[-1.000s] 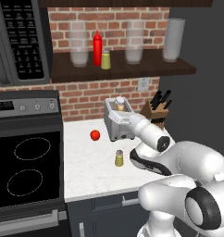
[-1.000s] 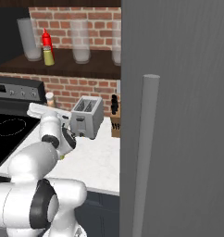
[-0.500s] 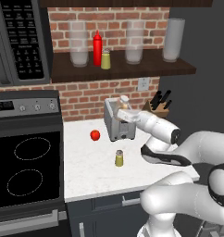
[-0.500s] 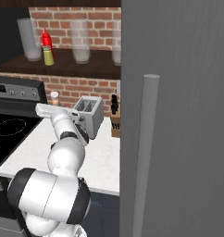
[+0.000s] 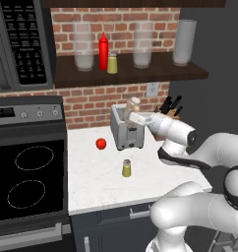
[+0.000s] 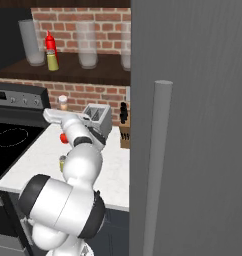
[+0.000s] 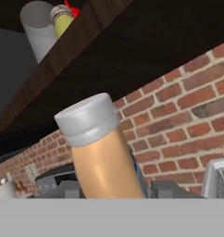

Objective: Put the shaker and condiment bottle from the counter next to their counterparts in the cabinet.

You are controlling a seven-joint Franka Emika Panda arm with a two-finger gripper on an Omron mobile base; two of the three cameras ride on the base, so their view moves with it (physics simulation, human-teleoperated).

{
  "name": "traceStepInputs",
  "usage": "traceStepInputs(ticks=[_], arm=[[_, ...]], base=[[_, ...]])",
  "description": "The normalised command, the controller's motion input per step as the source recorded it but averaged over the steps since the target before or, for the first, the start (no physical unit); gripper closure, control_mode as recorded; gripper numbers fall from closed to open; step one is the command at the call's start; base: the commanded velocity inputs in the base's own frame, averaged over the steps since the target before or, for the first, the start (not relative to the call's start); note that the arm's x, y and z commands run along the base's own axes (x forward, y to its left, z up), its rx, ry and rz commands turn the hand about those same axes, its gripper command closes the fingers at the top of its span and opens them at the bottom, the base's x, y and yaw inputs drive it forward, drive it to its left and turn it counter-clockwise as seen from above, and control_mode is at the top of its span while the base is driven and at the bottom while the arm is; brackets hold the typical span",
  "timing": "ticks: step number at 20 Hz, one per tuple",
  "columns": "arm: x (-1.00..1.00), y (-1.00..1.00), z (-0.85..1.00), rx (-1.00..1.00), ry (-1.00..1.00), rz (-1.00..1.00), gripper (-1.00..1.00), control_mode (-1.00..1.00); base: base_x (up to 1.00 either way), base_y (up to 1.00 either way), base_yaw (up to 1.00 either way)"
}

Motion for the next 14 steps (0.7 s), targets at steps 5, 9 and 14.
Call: traceStepInputs(ticks=[5, 9, 14], arm=[[0.00, 0.00, 0.32, 0.00, -0.03, 0.00, 1.00, -1.00], [0.00, 0.00, 0.41, -0.02, -0.11, 0.00, 1.00, -1.00], [0.00, 0.00, 0.50, -0.03, -0.16, -0.03, 1.00, -1.00]], base=[[0.00, 0.00, 0.00], [0.00, 0.00, 0.00], [0.00, 0.00, 0.00]])
